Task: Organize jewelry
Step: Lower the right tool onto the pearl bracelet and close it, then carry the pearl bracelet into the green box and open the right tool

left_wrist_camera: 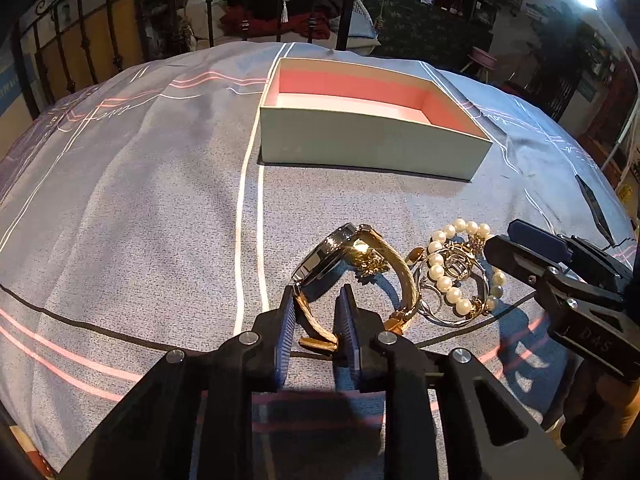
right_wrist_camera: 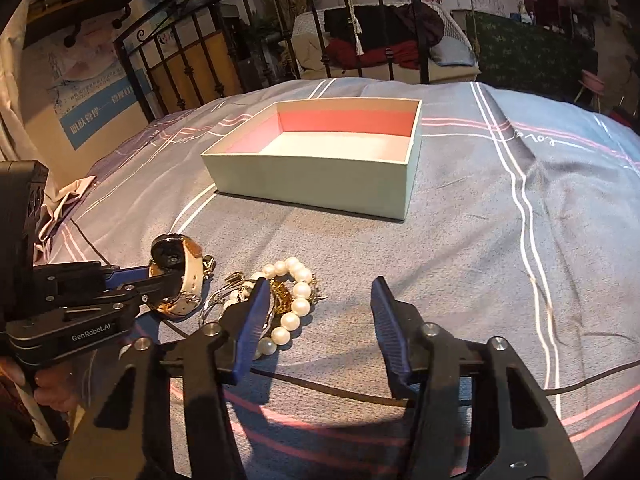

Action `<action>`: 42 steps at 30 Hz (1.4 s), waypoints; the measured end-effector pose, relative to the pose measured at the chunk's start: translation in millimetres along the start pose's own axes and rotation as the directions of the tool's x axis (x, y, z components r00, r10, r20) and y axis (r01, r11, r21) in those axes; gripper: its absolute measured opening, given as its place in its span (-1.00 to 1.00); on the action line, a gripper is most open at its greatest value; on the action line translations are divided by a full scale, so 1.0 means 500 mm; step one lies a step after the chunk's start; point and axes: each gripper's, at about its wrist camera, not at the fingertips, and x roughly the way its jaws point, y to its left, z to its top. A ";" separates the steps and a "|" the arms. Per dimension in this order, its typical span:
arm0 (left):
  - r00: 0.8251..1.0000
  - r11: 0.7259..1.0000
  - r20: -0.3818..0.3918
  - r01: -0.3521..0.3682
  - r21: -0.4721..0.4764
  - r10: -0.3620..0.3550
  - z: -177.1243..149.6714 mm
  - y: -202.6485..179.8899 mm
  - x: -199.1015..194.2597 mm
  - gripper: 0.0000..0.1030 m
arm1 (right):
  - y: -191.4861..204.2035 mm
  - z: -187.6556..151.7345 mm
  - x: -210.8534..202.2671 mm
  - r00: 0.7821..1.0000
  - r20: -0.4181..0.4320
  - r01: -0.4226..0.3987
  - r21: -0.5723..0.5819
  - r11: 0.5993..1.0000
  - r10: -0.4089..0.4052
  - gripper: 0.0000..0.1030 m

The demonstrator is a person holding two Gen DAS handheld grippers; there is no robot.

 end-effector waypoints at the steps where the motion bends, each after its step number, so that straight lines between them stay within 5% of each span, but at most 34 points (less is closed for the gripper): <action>1: 1.000 1.000 0.007 0.000 0.001 0.000 -0.001 0.000 0.000 -0.62 | 0.002 -0.002 0.005 1.000 -0.016 -0.016 0.004 1.000 0.016 -0.26; 3: 1.000 1.000 0.021 0.012 -0.020 -0.012 -0.002 0.004 -0.001 -0.68 | 0.007 -0.008 0.013 0.998 -0.039 -0.048 0.013 0.999 0.048 -0.72; 10: 0.998 0.999 0.059 -0.038 0.025 0.036 -0.001 -0.015 -0.008 -0.71 | 0.027 -0.005 -0.014 0.999 0.016 -0.039 -0.025 0.999 0.040 -0.80; 16: 0.994 0.999 0.104 -0.039 0.029 0.036 0.019 -0.016 -0.029 -0.79 | 0.035 0.018 -0.052 0.996 0.083 -0.020 -0.062 0.998 0.025 -0.80; 17: 0.993 0.999 0.114 -0.039 0.029 0.036 0.023 -0.017 -0.034 -0.93 | 0.037 0.021 -0.059 0.995 0.094 -0.018 -0.066 0.998 0.024 -0.80; 26: 0.988 0.999 0.151 -0.019 0.039 0.013 0.046 -0.032 -0.052 -0.92 | 0.046 0.056 -0.107 0.984 0.174 -0.009 -0.108 0.994 0.028 -0.80; 42: 0.967 1.000 0.254 -0.019 0.013 0.015 0.096 -0.019 -0.102 -0.99 | 0.043 0.098 -0.119 0.976 0.215 -0.014 -0.124 0.992 0.041 -0.80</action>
